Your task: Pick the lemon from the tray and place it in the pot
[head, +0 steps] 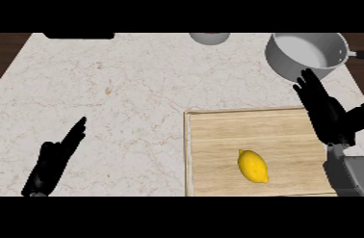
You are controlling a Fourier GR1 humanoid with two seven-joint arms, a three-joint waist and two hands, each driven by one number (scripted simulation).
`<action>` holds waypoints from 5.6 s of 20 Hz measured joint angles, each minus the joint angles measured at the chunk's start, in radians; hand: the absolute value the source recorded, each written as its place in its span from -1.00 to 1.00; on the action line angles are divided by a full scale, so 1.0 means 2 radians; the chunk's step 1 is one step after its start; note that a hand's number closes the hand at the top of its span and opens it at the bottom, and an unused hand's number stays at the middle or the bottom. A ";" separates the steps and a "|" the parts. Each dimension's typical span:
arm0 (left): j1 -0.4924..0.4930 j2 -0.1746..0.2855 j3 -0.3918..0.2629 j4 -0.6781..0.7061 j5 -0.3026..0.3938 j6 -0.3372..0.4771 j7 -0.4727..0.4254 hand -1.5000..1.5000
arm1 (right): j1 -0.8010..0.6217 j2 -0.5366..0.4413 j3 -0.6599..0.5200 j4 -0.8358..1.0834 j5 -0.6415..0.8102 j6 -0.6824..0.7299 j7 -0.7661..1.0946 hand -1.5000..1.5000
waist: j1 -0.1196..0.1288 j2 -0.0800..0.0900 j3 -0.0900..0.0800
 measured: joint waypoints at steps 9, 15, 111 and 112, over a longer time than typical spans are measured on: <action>-0.009 0.013 0.066 -0.008 -0.017 0.047 -0.023 0.00 | 0.043 -0.136 0.026 -0.079 0.138 0.000 0.016 -1.00 | -0.012 0.000 -0.005; -0.002 0.005 0.083 -0.010 -0.020 0.064 -0.031 0.00 | 0.146 -0.145 0.039 -0.182 0.247 -0.082 -0.104 -1.00 | -0.022 0.003 -0.002; -0.004 -0.111 0.215 -0.022 -0.145 -0.066 -0.013 0.00 | -0.151 -0.038 0.115 -0.063 0.611 0.166 0.167 1.00 | -0.002 0.010 -0.001; -0.007 -0.112 0.215 -0.020 -0.146 -0.064 -0.013 0.00 | -0.157 -0.040 0.109 -0.073 0.620 0.152 0.172 1.00 | -0.004 0.009 -0.001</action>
